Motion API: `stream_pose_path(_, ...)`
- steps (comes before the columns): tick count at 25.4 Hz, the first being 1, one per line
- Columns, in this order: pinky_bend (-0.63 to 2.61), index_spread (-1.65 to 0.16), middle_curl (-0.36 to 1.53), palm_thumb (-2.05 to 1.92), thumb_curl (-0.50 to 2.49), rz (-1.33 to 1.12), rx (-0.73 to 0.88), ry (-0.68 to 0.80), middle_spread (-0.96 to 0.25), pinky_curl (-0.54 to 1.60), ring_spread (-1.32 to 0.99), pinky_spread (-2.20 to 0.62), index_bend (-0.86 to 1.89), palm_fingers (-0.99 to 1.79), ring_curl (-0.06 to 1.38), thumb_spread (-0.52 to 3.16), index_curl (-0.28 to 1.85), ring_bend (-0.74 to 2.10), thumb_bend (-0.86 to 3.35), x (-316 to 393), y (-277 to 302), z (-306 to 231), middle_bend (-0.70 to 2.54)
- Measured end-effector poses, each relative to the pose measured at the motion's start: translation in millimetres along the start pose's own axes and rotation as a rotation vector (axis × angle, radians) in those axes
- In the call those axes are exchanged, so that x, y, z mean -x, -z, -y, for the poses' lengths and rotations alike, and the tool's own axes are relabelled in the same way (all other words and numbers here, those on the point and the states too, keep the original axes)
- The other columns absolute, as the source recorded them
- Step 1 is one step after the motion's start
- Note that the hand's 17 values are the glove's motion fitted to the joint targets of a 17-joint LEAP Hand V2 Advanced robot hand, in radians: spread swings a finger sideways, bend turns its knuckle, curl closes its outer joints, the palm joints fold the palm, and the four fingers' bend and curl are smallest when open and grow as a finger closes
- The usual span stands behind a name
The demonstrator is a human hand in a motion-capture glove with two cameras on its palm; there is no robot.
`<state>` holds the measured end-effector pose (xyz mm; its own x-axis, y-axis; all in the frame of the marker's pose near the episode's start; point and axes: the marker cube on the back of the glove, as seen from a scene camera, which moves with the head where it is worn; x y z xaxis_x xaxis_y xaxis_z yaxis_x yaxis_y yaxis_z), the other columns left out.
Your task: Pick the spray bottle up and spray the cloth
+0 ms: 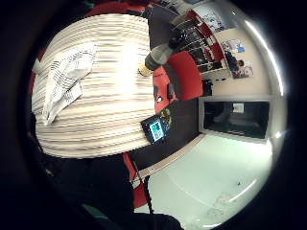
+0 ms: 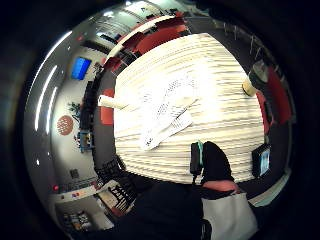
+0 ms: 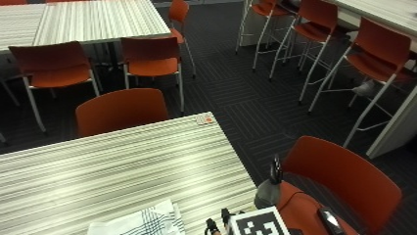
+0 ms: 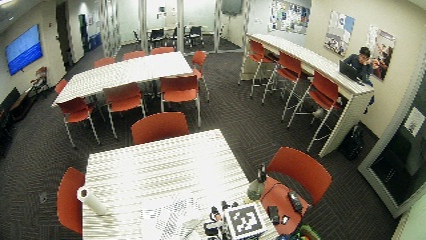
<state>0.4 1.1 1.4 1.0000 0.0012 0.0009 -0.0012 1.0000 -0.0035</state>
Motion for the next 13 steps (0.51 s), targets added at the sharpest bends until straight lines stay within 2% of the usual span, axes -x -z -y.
stream_pose_path(6,0.45,-0.32,0.06,0.61,0.19,-0.015,0.024,0.004,-0.08,0.17,0.05,0.07,0.19,0.22,0.1,0.62,0.12,0.31,0.33,-1.9,-5.9,-2.5,0.15)
stream_pose_path(13,0.47,-0.39,0.1,0.64,0.25,-0.005,0.018,0.006,-0.1,0.22,0.06,0.08,0.18,0.19,0.15,0.8,0.18,0.33,0.28,-0.7,-8.7,-1.9,0.15)
